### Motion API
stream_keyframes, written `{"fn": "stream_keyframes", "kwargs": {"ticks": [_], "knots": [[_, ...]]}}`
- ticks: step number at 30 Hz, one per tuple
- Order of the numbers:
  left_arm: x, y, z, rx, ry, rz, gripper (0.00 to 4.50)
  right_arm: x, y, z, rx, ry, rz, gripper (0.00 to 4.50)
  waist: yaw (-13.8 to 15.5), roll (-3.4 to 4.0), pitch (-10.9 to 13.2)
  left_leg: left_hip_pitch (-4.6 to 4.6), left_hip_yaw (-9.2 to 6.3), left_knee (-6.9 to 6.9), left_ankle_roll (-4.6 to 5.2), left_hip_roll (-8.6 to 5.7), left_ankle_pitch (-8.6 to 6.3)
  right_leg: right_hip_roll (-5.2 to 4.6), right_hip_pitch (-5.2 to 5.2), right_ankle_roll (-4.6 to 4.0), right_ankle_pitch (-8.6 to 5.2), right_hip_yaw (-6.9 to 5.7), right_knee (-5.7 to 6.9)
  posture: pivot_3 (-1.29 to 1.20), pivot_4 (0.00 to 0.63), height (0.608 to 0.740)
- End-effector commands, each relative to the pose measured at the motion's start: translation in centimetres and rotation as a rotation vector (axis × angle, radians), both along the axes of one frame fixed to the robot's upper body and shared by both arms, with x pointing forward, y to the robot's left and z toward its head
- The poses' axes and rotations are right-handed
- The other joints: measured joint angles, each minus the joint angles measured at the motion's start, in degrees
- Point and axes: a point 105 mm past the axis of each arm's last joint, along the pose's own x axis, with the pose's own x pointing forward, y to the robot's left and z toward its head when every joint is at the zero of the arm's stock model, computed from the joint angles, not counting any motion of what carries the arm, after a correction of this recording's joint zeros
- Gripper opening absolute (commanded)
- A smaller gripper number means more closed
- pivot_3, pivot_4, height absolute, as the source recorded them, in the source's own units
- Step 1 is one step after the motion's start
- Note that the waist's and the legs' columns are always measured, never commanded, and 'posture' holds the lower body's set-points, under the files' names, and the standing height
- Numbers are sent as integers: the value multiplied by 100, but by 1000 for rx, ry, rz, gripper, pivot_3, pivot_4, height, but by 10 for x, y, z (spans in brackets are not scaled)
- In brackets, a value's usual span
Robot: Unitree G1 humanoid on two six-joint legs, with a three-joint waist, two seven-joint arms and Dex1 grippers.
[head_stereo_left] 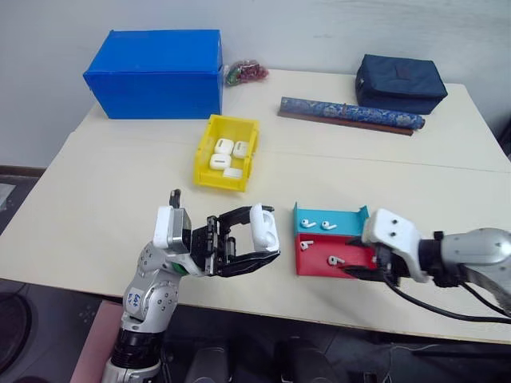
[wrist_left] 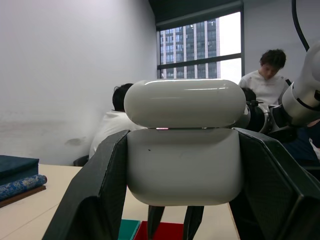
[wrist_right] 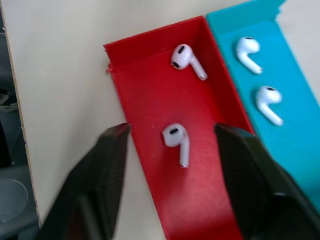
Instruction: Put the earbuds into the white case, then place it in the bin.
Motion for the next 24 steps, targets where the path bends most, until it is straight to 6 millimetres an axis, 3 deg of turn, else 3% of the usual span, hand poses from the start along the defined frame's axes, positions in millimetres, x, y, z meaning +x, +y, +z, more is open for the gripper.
{"fn": "stream_keyframes", "kwargs": {"ticks": [1, 6, 24], "knots": [[0, 1, -1, 6, -11, 18, 2811, 6, 10, 1, -35, -47, 24, 2638, -5, 0, 0, 0, 0, 0, 0, 0, 0, 0, 0, 0, 0, 0, 1, 0, 150, 740], [1, 2, -1, 9, -15, 35, 2811, 16, 10, -9, -99, -48, 6, 2638, -11, 0, 0, -1, 0, 1, 1, 0, 1, -1, -3, 0, 0, 0, 3, 0, 150, 740], [-1, 2, -2, 22, -16, 55, 2811, 24, 5, -25, -162, -22, -9, 2638, -23, 0, 0, -2, -1, 0, 1, 0, 0, -3, -7, 0, 0, -2, 7, 0, 150, 740]]}}
